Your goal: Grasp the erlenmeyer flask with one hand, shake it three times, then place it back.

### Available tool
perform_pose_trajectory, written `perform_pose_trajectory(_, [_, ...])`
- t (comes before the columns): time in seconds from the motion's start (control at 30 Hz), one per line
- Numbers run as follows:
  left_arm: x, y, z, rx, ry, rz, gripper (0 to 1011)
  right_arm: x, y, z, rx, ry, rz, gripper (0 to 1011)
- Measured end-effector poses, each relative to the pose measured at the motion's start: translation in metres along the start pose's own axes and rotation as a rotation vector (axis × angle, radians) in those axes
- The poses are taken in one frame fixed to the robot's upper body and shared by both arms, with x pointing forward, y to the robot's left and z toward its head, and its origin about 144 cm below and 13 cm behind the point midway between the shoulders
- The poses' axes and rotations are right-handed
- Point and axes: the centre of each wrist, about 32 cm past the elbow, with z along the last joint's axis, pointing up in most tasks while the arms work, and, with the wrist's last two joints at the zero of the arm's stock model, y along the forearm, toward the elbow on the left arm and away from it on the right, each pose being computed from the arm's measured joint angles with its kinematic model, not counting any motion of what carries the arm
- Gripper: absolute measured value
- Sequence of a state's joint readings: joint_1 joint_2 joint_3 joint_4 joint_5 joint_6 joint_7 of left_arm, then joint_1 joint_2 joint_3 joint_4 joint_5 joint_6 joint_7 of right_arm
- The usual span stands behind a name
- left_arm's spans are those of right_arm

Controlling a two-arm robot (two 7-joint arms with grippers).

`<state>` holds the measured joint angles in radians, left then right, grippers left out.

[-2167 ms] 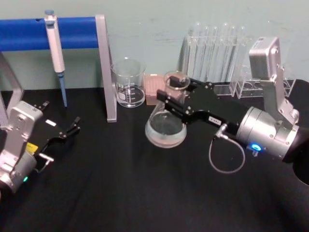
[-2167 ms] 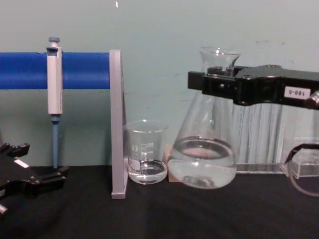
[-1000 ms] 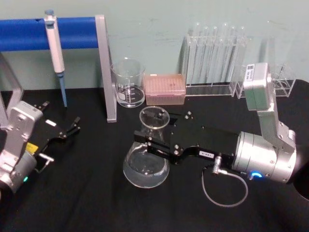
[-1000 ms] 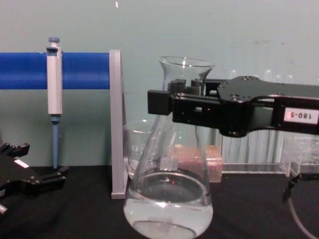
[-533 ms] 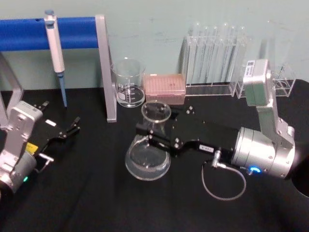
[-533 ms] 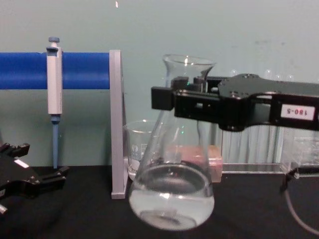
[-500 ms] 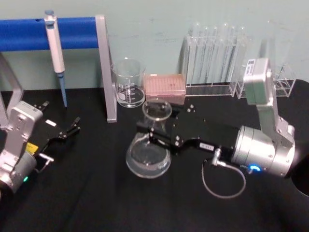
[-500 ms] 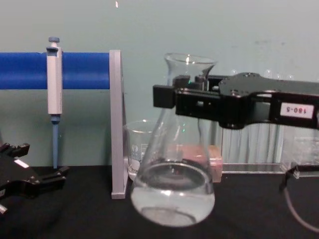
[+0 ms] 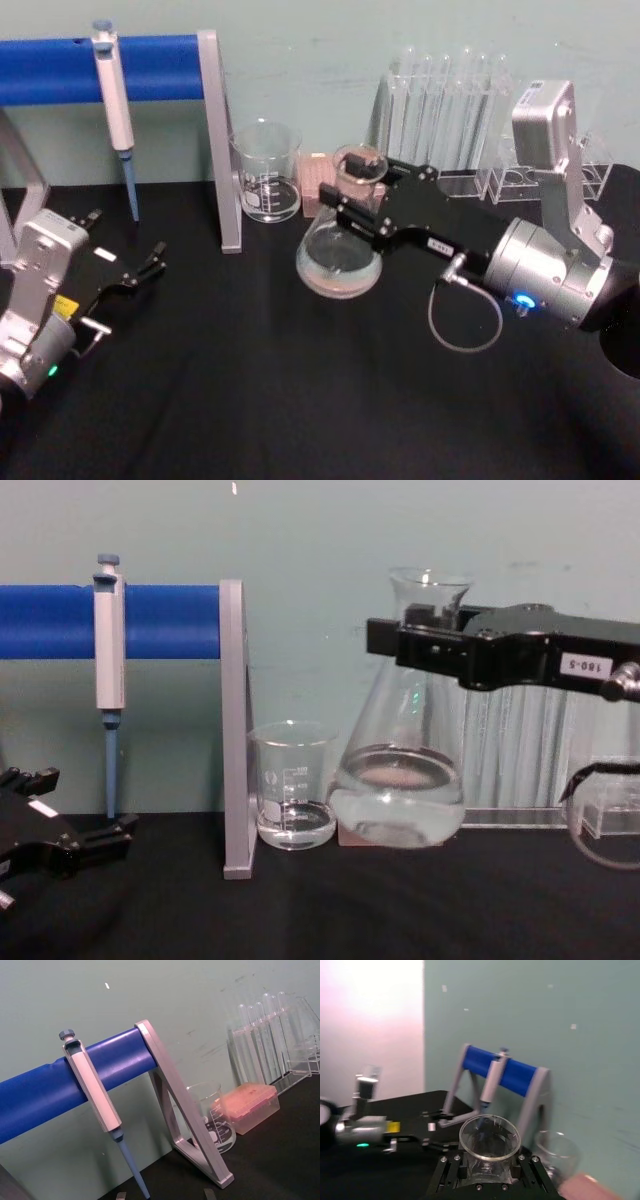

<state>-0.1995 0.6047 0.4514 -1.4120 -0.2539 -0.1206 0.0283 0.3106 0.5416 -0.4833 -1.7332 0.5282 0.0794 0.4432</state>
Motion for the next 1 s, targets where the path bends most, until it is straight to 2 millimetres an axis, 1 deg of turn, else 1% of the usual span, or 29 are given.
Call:
perform_pose_trajectory(0.53, [0.000, 0.000, 0.000, 0.000, 0.000, 0.000, 1001, 0.026, -0.001, -0.003, -0.016, -0.020, -0.220, 450])
perform_pose_trajectory(1.0, [0.000, 0.000, 0.000, 0.000, 0.000, 0.000, 1001, 0.043, -0.007, -0.007, -0.043, -0.023, -0.346, 450])
